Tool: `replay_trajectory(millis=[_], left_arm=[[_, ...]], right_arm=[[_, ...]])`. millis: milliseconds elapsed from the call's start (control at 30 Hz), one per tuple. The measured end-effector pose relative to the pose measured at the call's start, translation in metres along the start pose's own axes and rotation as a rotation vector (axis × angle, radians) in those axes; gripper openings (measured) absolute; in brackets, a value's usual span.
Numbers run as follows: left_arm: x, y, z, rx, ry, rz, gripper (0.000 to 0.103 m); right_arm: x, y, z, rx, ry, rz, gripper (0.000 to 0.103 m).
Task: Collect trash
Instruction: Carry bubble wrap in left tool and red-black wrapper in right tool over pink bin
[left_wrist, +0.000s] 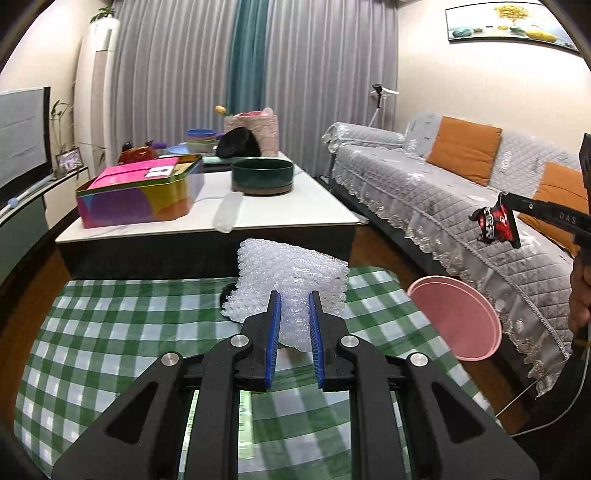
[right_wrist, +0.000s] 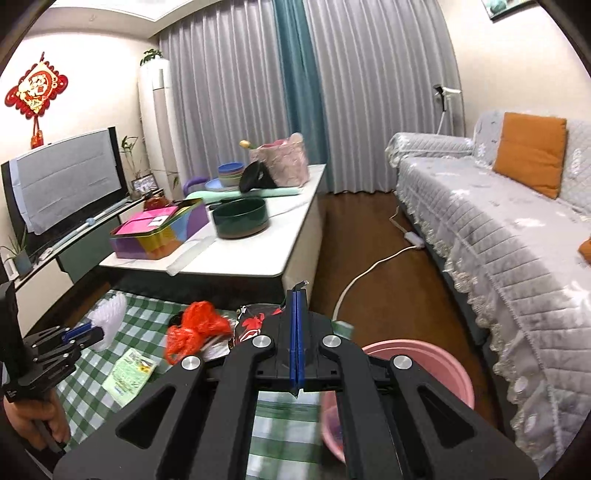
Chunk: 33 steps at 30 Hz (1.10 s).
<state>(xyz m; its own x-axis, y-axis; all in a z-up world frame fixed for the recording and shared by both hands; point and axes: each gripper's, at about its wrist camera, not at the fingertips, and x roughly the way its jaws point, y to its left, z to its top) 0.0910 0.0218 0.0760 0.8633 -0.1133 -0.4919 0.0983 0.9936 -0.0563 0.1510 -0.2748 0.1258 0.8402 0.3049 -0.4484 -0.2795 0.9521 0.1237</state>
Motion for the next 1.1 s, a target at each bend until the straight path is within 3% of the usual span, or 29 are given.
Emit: replay_trajectory(millis=[400, 1100], left_arm=[[0.008, -0.041, -0.006, 0.053, 0.015, -0.057, 0.015], [0.041, -0.11, -0.002, 0.122, 0.032, -0.157, 0.015]], right_arm=[[-0.015, -0.054, -0.017, 0.07, -0.042, -0.111, 0.0], [-0.024, -0.097, -0.021, 0.104, -0.078, -0.232, 0.001]])
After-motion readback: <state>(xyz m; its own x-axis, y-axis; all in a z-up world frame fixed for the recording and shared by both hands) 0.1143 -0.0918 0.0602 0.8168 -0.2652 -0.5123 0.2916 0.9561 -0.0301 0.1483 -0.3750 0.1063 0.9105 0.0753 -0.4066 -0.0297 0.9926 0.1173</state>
